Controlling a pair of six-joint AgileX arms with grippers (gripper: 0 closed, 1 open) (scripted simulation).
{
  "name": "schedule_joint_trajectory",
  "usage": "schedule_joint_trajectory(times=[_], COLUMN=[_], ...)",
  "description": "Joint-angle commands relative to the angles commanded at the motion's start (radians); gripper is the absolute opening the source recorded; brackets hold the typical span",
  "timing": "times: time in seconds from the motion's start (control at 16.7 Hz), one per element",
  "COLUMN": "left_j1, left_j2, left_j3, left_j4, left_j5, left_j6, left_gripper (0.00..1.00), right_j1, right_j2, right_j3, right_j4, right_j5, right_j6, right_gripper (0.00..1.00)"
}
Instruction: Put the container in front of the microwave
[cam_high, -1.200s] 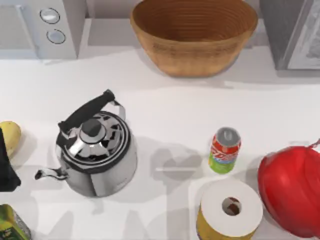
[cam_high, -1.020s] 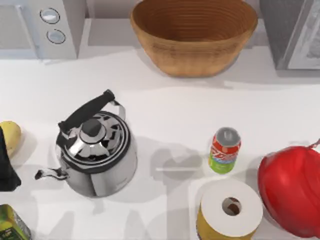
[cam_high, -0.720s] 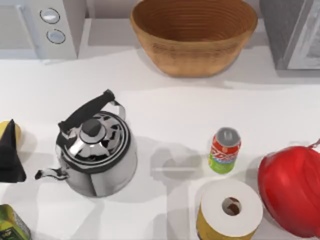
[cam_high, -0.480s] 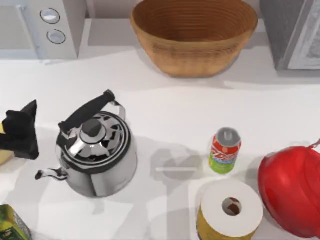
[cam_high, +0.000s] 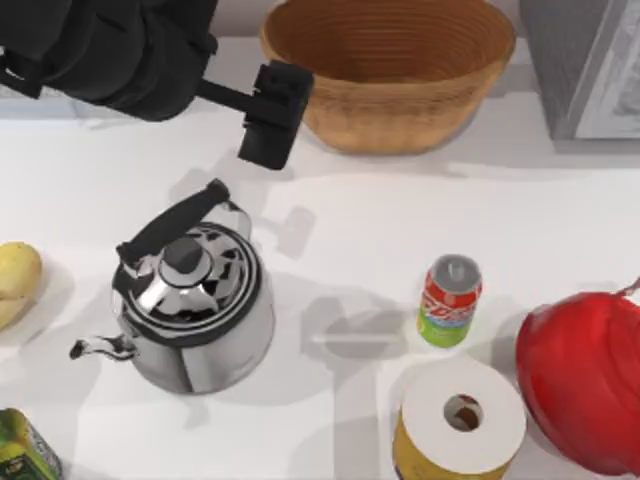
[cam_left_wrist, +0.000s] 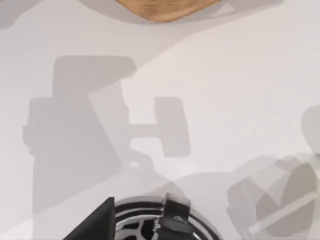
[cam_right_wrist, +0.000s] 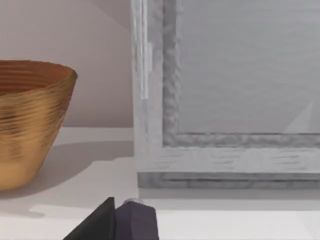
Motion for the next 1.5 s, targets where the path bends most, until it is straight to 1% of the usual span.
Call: schedule_joint_trajectory(times=[0.18, 0.36, 0.54, 0.66, 0.84, 1.14, 1.38, 1.5], left_j1=[-0.119, -0.219, -0.296, -0.330, -0.351, -0.343, -0.277, -0.265], left_j2=[0.324, 0.603, 0.812, 0.897, 0.947, 0.948, 0.974, 0.979], left_j3=[0.319, 0.586, 0.778, 0.855, 0.898, 0.896, 0.864, 0.830], left_j4=[-0.177, -0.329, -0.447, -0.501, -0.534, -0.531, -0.474, -0.430], left_j5=[0.001, 0.001, 0.001, 0.001, 0.001, 0.002, 0.011, 0.012], left_j6=[-0.013, -0.022, -0.028, -0.031, -0.032, -0.029, 0.028, 0.044], left_gripper=[1.00, 1.00, 1.00, 1.00, 1.00, 1.00, 1.00, 1.00], right_j1=[0.000, 0.000, 0.000, 0.000, 0.000, 0.000, 0.000, 0.000], right_j2=[0.000, 0.000, 0.000, 0.000, 0.000, 0.000, 0.000, 0.000], right_j3=[0.000, 0.000, 0.000, 0.000, 0.000, 0.000, 0.000, 0.000], right_j4=[0.000, 0.000, 0.000, 0.000, 0.000, 0.000, 0.000, 0.000], right_j5=[0.000, 0.000, 0.000, 0.000, 0.000, 0.000, 0.000, 0.000], right_j6=[0.000, 0.000, 0.000, 0.000, 0.000, 0.000, 0.000, 0.000], right_gripper=[1.00, 1.00, 1.00, 1.00, 1.00, 1.00, 1.00, 1.00])
